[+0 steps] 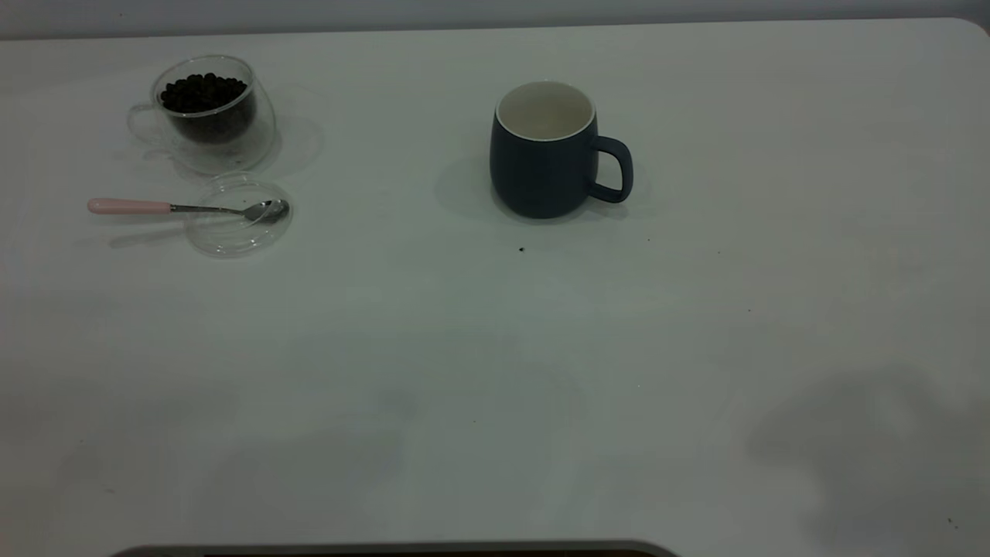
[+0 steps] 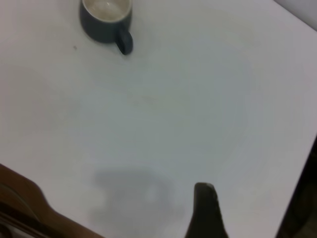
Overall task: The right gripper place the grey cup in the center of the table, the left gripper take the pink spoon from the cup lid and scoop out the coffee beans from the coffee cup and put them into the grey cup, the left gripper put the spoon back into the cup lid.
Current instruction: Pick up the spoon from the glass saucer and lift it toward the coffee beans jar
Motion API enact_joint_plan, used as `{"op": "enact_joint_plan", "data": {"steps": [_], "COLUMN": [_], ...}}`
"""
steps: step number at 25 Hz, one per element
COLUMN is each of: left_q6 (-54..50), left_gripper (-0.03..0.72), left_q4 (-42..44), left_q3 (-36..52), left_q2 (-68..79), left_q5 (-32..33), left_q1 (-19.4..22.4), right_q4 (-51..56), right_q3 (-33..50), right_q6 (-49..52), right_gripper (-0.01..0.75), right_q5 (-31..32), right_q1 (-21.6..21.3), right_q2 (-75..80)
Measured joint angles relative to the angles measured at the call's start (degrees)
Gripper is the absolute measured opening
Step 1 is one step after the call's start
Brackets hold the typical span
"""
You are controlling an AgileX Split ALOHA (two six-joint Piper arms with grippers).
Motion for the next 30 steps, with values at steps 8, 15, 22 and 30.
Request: {"op": "enact_joint_plan", "data": {"steps": [8, 15, 22, 30], "left_q6": [0.00, 0.00, 0.00, -0.13], "left_gripper": [0.582, 0.582, 0.582, 0.582], "left_q4": [0.00, 0.00, 0.00, 0.00], "left_q3": [0.00, 0.00, 0.00, 0.00], "left_q2": [0.00, 0.00, 0.00, 0.00], "left_q5": [0.00, 0.00, 0.00, 0.00], "left_q1": [0.00, 0.00, 0.00, 0.00], "right_q4": [5.79, 9.28, 14.56, 14.60], "right_q3": [11.30, 27.87, 41.78, 45.65], "right_q6": [-3.37, 0.97, 1.09, -0.19], "right_gripper": [0.592, 0.592, 0.592, 0.592], "right_q5": [0.00, -0.24, -5.59, -6.39], "right_q1": [0.00, -2.58, -18.54, -25.89], "right_q2": [-12.00, -28.39, -46.84, -57.31]}}
